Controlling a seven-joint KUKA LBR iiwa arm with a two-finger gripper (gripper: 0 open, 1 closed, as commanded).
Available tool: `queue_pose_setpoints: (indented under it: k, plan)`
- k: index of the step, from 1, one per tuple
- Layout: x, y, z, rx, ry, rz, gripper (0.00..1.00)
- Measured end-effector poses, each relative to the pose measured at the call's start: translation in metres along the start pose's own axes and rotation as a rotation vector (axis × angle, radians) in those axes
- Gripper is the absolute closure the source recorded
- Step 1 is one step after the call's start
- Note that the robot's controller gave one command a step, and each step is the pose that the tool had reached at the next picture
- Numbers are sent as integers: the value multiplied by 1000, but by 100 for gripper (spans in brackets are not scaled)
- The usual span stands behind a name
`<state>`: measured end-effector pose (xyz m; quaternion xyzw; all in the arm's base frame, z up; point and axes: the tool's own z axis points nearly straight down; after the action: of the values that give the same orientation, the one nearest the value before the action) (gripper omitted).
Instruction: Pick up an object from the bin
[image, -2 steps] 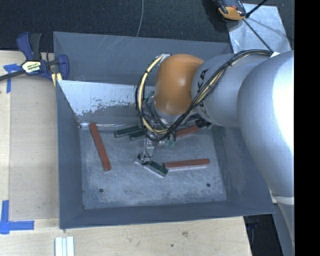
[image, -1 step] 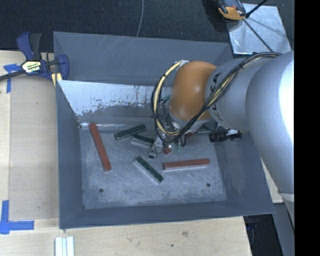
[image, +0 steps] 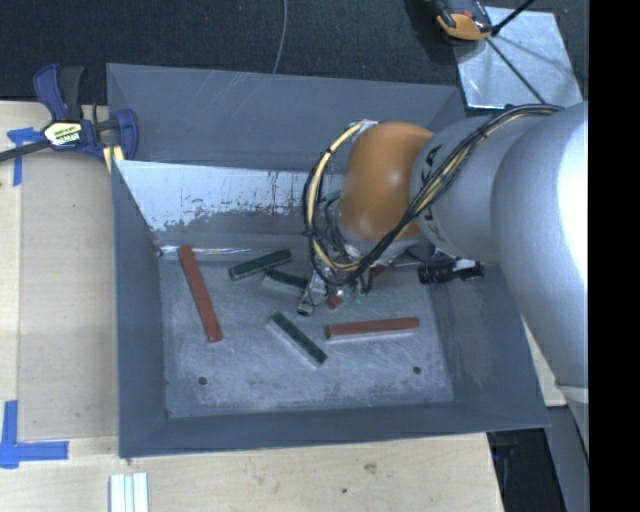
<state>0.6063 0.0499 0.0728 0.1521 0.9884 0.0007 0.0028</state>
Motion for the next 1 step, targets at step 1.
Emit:
queue_pose_setpoints:
  k: [1]
  plan:
    - [-3, 14, -44, 4, 8, -9, 100]
